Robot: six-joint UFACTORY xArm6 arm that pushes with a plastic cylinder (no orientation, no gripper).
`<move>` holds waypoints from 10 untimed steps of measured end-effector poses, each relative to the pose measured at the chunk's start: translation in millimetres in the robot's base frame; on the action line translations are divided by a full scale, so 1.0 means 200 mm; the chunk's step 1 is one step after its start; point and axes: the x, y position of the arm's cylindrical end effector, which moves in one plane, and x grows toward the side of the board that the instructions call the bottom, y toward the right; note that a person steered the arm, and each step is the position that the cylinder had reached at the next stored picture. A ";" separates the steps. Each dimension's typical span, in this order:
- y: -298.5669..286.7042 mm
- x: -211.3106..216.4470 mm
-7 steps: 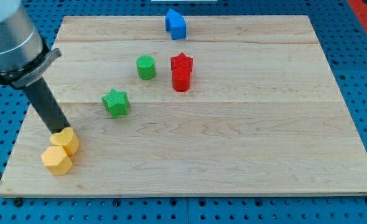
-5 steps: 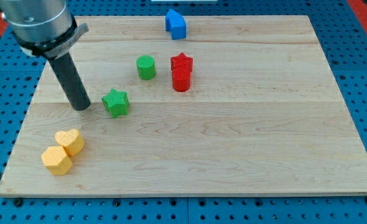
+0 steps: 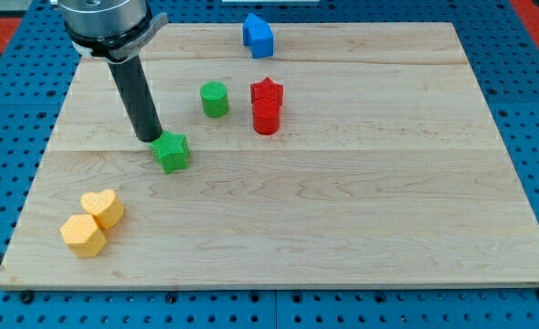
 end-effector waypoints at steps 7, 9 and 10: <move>1.03 -0.07; 1.39 -0.15; 1.16 -0.25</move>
